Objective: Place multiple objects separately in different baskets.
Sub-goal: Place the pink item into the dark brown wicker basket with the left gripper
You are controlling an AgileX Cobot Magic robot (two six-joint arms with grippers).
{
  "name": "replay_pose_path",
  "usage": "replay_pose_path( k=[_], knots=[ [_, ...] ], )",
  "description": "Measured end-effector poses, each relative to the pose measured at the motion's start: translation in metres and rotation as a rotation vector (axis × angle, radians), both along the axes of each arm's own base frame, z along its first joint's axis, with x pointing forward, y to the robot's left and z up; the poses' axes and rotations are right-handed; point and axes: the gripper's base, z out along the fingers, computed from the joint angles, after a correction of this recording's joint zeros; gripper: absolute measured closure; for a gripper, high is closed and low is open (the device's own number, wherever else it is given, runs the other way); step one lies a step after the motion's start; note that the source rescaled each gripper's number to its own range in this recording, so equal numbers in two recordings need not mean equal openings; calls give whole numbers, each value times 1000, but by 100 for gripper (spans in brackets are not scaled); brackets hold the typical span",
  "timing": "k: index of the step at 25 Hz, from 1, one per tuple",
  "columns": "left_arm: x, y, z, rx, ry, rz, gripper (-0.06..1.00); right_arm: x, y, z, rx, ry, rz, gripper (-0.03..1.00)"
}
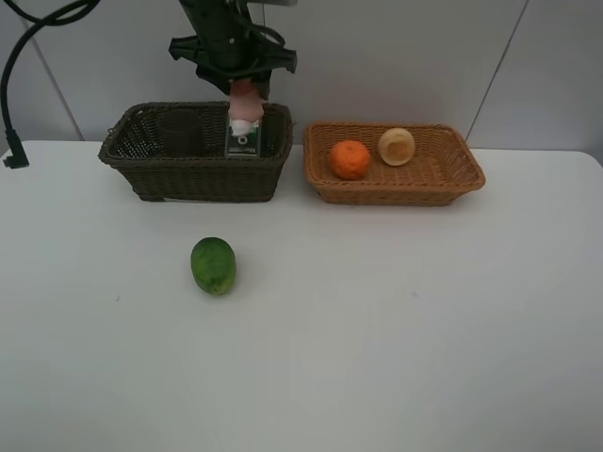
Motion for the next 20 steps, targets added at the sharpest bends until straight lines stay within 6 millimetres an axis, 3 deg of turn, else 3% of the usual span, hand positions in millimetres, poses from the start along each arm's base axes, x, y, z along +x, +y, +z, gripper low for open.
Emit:
replay_pose_path(
  k=[3,8,20],
  knots=[
    [9,1,-2,6,-73,-18,25,0,0,0,0,0,0,0],
    [19,-3,-24,20,-101,-45,25,0,0,0,0,0,0,0],
    [17,-20,-59,-11,-29,-59,25,0,0,0,0,0,0,0]
  ],
)
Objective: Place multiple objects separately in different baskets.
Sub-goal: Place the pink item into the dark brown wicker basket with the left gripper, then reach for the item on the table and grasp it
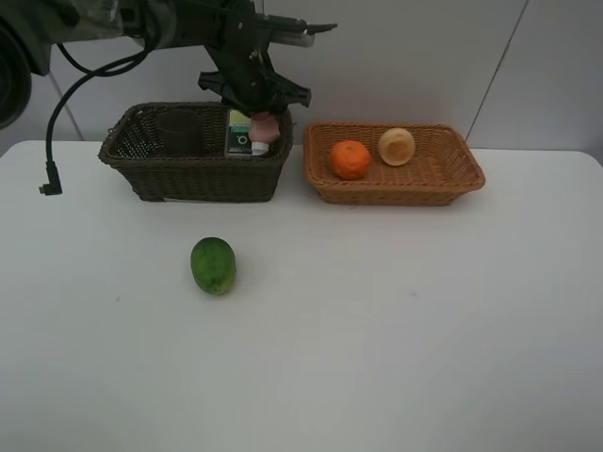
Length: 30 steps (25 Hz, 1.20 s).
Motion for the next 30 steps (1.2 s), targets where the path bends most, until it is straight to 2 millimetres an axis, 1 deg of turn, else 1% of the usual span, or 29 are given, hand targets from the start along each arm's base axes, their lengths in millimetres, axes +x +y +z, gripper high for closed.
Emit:
replay_pose_path(
  k=[5,6,8,9,10,12,15,18,20,25,28,30],
  knots=[
    [-2,0,-1,20,24,-34,24,0,0,0,0,0,0,0],
    [-3,0,-2,28,32,-40,21,0,0,0,0,0,0,0],
    [-3,0,-2,39,40,-47,9,0,0,0,0,0,0,0],
    [-4,1,-2,45,48,-47,4,0,0,0,0,0,0,0],
    [-5,2,-2,50,57,-44,1,0,0,0,0,0,0,0],
    [-7,2,1,56,65,-46,-2,0,0,0,0,0,0,0],
    [-11,2,11,68,66,-71,-2,0,0,0,0,0,0,0],
    [-20,0,23,118,97,-137,-2,0,0,0,0,0,0,0],
    [-29,-2,26,175,147,-209,-2,0,0,0,0,0,0,0],
    [-57,-11,23,345,331,-446,-2,0,0,0,0,0,0,0],
    [-71,-15,31,417,390,-568,-2,0,0,0,0,0,0,0],
    [-76,-18,40,440,380,-615,-2,0,0,0,0,0,0,0]
  ],
)
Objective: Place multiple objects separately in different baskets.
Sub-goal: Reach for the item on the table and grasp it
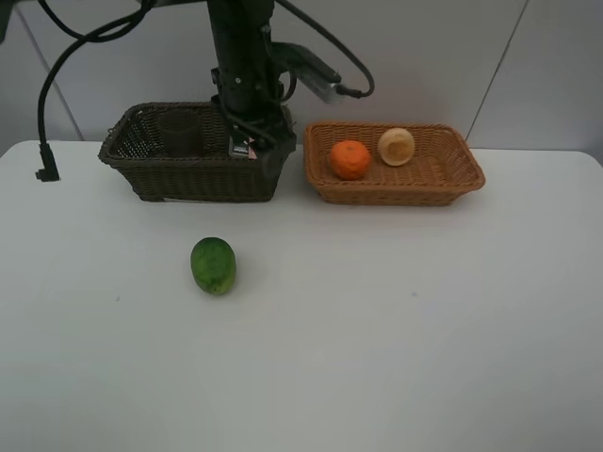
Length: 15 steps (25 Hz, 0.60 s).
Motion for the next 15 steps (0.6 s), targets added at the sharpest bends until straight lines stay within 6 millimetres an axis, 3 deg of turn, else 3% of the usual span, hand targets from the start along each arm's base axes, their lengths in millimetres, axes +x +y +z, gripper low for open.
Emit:
replay_pose_path(
  k=[5,15],
  knots=[
    [-20,-1,24,6,-26,-64,-2,0,0,0,0,0,0,0],
    [-79,36,-6,91,54,-381,-2,0,0,0,0,0,0,0]
  ],
)
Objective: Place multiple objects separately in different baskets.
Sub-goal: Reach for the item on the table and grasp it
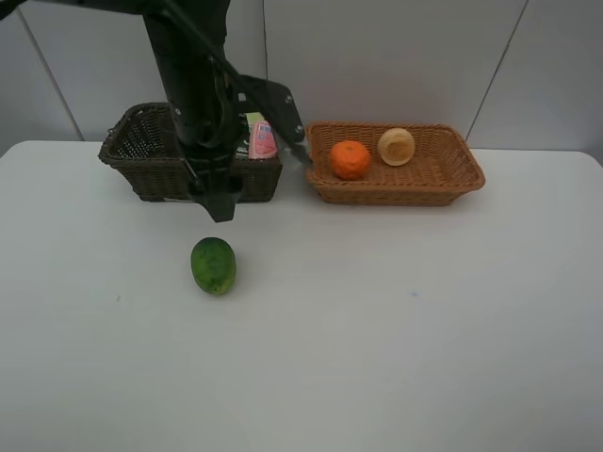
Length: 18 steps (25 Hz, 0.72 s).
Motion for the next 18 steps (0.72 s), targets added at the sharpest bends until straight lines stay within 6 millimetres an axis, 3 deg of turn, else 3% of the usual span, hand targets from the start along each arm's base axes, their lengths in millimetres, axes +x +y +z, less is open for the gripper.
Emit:
replay_pose_path(
  k=[5,12,18],
  knots=[
    [-16,11,-19,20,21,-116,-2,0,0,0,0,0,0,0],
    [-16,10,-22,34,26,-278,-5,0,0,0,0,0,0,0],
    [-22,13,-32,74,61,-556,-6,0,0,0,0,0,0,0]
  ],
)
